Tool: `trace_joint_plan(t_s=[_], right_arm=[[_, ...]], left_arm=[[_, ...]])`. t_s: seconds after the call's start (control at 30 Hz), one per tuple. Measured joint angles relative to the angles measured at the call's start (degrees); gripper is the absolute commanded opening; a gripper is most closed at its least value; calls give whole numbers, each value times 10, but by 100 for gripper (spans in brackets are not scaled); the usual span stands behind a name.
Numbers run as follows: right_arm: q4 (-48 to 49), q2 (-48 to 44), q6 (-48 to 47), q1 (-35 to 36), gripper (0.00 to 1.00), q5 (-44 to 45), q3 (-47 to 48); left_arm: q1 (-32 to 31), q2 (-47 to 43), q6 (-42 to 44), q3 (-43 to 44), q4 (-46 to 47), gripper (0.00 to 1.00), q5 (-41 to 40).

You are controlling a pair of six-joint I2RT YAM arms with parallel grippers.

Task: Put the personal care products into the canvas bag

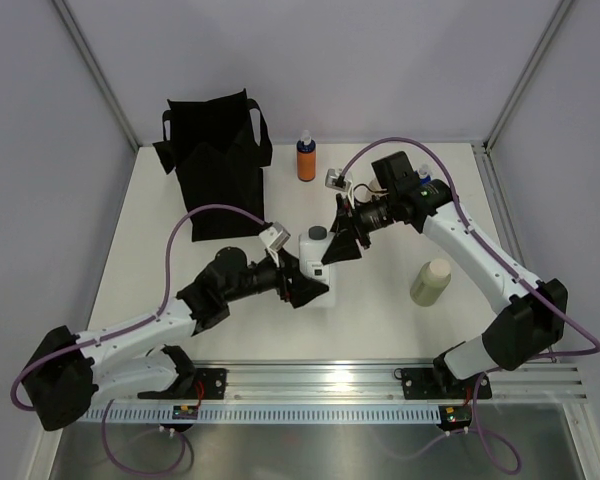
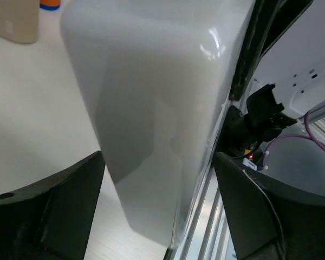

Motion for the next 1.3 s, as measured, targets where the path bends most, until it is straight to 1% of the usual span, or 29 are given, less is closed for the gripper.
trace_joint_plan(t_s=[0.07, 0.1, 0.17, 0.2, 0.23, 0.27, 0.3, 0.37, 0.4, 0.43, 0.6, 0.67, 0.73, 0.83, 0.93, 1.03, 1.13, 1.23, 1.3], right_arm=[[9, -1, 9, 0, 0, -7, 0], [12, -2, 9, -1, 0, -11, 0], [13, -8, 2, -6, 0, -24, -1], [14, -10, 2, -9, 2, -27, -1], [14, -14, 3, -10, 7, -30, -1], [12, -16, 2, -10, 33, -31, -1], [12, -17, 2, -10, 46, -33, -1], [11, -17, 1, -11, 66, -38, -1], [9, -17, 0, -10, 89, -40, -1], [10, -18, 5, -10, 99, -37, 0], [32, -38, 10, -30, 99, 0, 1], [48, -55, 22, -62, 99, 12, 1], [68, -73, 35, -108, 100, 20, 1], [90, -102, 45, -163, 99, 34, -3], [116, -147, 52, -174, 100, 40, -42], [134, -192, 57, -175, 100, 39, -98], [139, -211, 61, -189, 100, 38, -133], [154, -218, 61, -206, 100, 36, -160], [164, -224, 60, -216, 100, 31, -181]], left_arm=[[-2, 18, -6, 9, 22, 50, 14], [-2, 22, -13, 12, 26, 32, 18], [2, 24, -28, 12, 38, 14, 31], [2, 23, -31, 12, 43, 6, 38], [2, 23, -31, 12, 47, 0, 42], [2, 21, -31, 12, 49, 0, 46], [2, 19, -31, 12, 48, 0, 48], [2, 10, -30, 12, 40, 0, 50], [2, 4, -28, 12, 33, 0, 49], [1, -4, -22, 12, 19, 0, 47], [11, -59, 17, 13, -114, 0, 31], [39, -79, 34, 22, -183, 0, 28], [86, -91, 53, 42, -252, 0, 20], [155, -85, 84, 102, -343, 0, -7], [203, -50, 118, 205, -416, 0, -56], [232, 9, 145, 324, -429, 0, -100], [261, 67, 158, 430, -421, 0, -130], [292, 126, 160, 514, -397, 0, -161], [317, 163, 153, 551, -371, 0, -182]])
